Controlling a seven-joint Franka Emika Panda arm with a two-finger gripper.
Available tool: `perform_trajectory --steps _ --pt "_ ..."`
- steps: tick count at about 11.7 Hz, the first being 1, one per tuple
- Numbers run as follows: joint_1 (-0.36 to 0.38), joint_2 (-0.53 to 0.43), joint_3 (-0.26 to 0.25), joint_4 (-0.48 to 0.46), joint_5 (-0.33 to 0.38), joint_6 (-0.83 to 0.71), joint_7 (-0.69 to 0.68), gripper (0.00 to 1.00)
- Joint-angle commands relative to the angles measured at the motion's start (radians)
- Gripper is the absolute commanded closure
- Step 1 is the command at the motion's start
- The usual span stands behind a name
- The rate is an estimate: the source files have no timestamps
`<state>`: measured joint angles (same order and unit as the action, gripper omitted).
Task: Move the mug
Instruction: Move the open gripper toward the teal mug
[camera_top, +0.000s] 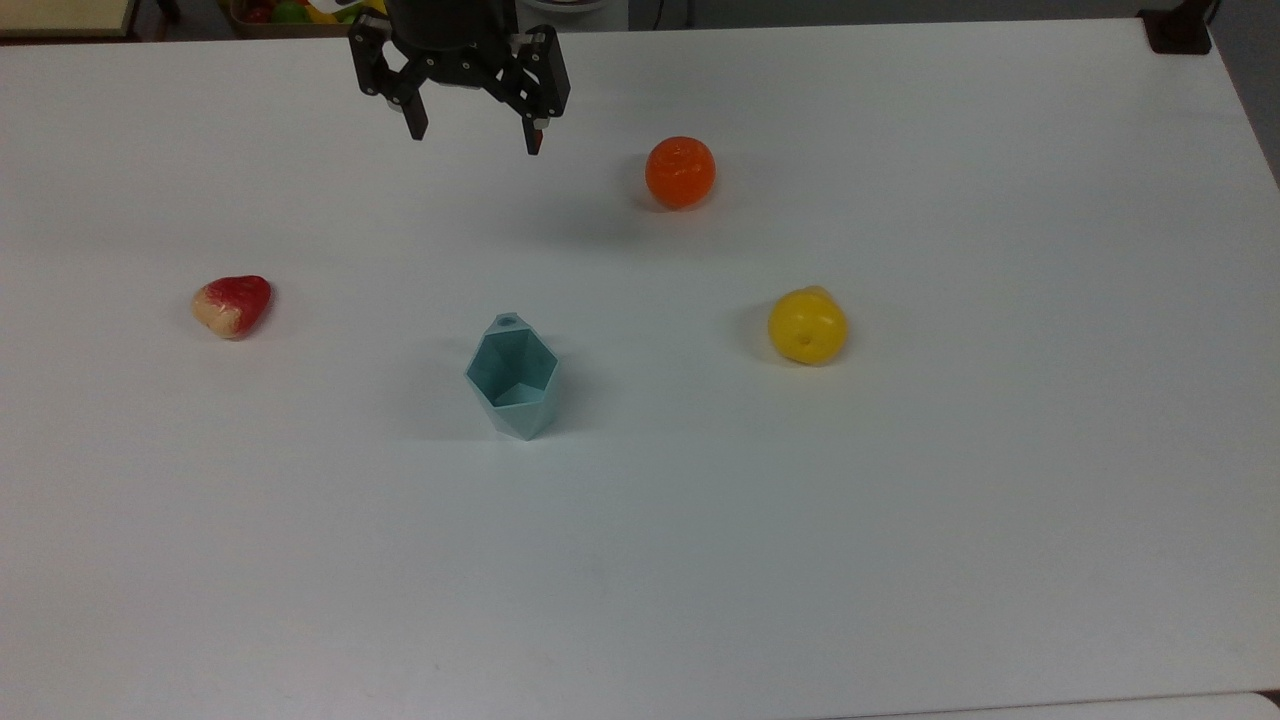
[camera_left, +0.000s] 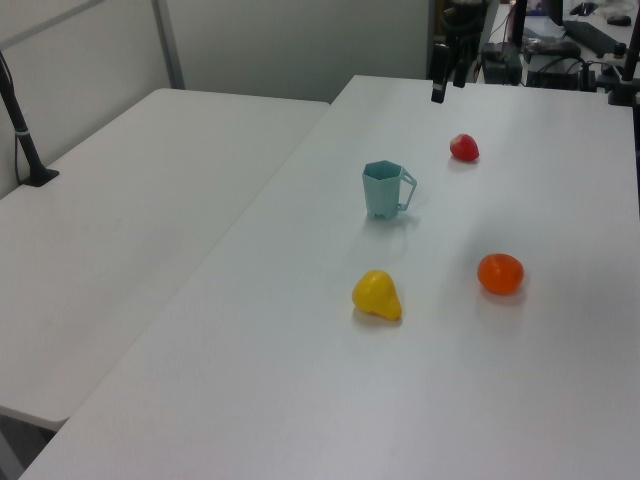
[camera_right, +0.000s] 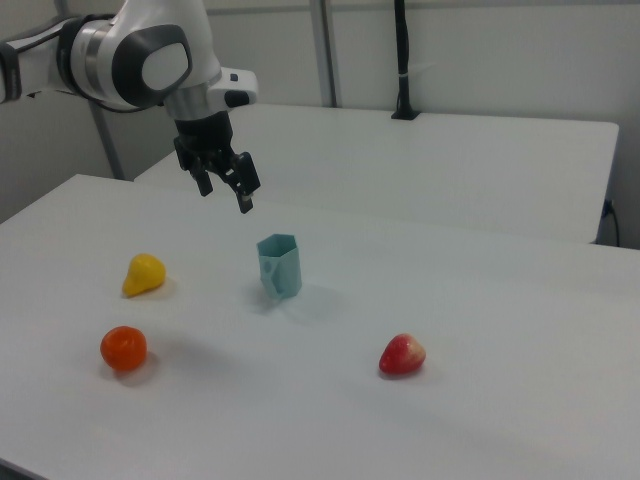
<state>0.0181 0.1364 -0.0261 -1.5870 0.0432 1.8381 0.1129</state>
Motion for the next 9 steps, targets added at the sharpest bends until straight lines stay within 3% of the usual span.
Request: perform_trajectory --steps 1,6,9 --pt "0.003 -0.012 0.000 -0.060 0.009 0.032 0.007 0.00" --pt "0.008 0.060 0.014 -0.105 -0.003 0.140 -0.011 0.00" --pt "0.017 0.121 0.012 -0.102 -0.026 0.159 -0.052 0.05"
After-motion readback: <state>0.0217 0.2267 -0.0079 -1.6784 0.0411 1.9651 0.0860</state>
